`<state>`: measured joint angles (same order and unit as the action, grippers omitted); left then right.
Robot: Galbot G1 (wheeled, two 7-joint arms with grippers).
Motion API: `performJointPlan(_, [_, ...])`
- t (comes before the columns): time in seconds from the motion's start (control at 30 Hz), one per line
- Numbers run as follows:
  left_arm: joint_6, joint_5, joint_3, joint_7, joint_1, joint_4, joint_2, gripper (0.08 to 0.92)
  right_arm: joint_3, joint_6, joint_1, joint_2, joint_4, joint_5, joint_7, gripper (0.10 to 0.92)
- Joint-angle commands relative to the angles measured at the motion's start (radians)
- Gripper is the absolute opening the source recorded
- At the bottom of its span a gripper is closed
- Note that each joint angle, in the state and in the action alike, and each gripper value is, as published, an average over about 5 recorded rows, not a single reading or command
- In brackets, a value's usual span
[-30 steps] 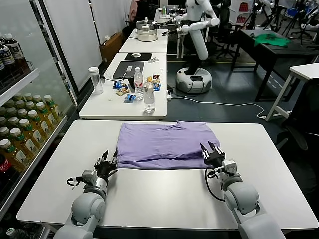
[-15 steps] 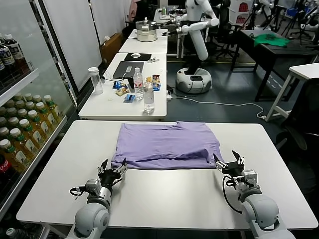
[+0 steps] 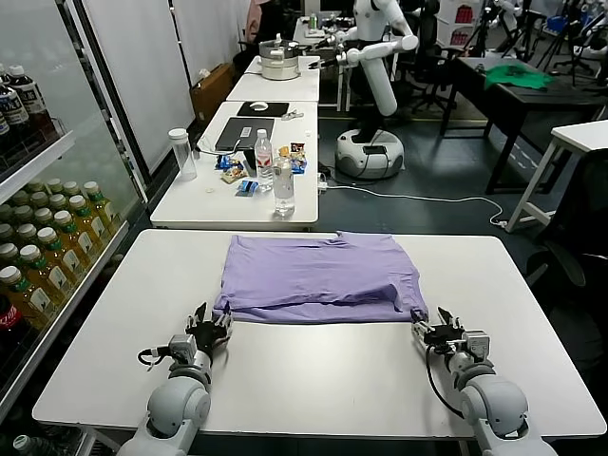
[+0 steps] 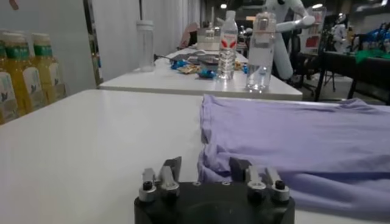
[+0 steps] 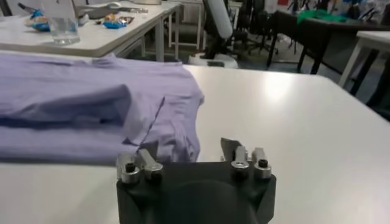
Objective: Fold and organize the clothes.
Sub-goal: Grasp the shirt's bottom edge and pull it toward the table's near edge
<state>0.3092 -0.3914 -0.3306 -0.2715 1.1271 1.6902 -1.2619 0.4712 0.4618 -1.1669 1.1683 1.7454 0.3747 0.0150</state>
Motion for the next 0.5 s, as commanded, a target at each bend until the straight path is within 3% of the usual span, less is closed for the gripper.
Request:
performJointPlan(0.03, [0.006,0.0,0.004,-0.003,-0.016,-0.046,-0.004,0.42,-0.015,0.014,0.006,0.002,-0.026,0.017,0.0,0.444])
performJointPlan(0.33, [0.006,-0.053,0.014,0.015,-0.016,-0.046,-0.009,0.161,-0.018,0.014,0.008,-0.007,-0.027,0.011,-0.023,0.19])
performJointPlan(0.5, [0.004,-0.069,0.015,0.021,-0.008,-0.032,-0.011,0.098,-0.01,0.01,-0.015,-0.014,0.006,0.011,-0.032,0.134])
